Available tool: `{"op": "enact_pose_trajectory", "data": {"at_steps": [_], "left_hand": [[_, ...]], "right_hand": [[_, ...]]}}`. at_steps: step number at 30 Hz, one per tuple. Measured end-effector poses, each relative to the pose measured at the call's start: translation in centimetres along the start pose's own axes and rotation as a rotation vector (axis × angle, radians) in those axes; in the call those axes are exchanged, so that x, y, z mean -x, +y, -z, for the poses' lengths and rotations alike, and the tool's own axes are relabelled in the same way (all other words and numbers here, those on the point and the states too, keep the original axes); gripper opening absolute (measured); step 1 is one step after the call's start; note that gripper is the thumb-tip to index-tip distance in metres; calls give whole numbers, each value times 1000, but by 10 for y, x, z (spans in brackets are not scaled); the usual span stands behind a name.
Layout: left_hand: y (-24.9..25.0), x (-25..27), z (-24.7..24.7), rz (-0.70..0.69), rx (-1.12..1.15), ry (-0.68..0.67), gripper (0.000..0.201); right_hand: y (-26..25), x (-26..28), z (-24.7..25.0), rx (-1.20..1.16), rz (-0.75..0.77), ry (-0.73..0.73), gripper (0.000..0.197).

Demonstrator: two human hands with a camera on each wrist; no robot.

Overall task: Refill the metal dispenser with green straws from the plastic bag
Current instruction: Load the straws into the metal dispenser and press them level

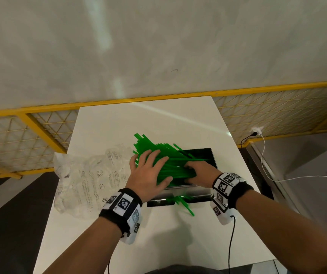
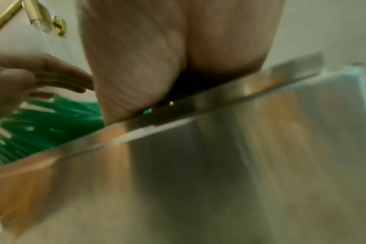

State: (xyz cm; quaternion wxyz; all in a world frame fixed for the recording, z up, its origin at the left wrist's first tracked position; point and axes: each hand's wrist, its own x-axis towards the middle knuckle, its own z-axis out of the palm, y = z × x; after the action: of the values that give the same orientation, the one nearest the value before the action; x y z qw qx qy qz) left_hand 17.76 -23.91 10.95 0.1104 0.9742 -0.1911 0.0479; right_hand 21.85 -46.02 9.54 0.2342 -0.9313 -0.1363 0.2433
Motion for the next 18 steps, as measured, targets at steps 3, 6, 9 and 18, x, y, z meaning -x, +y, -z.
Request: {"op": "enact_pose_trajectory", "data": {"at_steps": [3, 6, 9, 18], "left_hand": [[0, 8, 2, 186, 97, 181, 57], [-5, 21, 1, 489, 458, 283, 67], [-2, 27, -3, 632, 909, 241, 76], [12, 12, -1, 677, 1089, 250, 59]], "right_hand": [[-3, 8, 1, -103, 16, 3, 56], [-2, 22, 7, -146, 67, 61, 54], [7, 34, 10, -169, 158, 300, 19], [14, 9, -10, 38, 45, 6, 79]]}}
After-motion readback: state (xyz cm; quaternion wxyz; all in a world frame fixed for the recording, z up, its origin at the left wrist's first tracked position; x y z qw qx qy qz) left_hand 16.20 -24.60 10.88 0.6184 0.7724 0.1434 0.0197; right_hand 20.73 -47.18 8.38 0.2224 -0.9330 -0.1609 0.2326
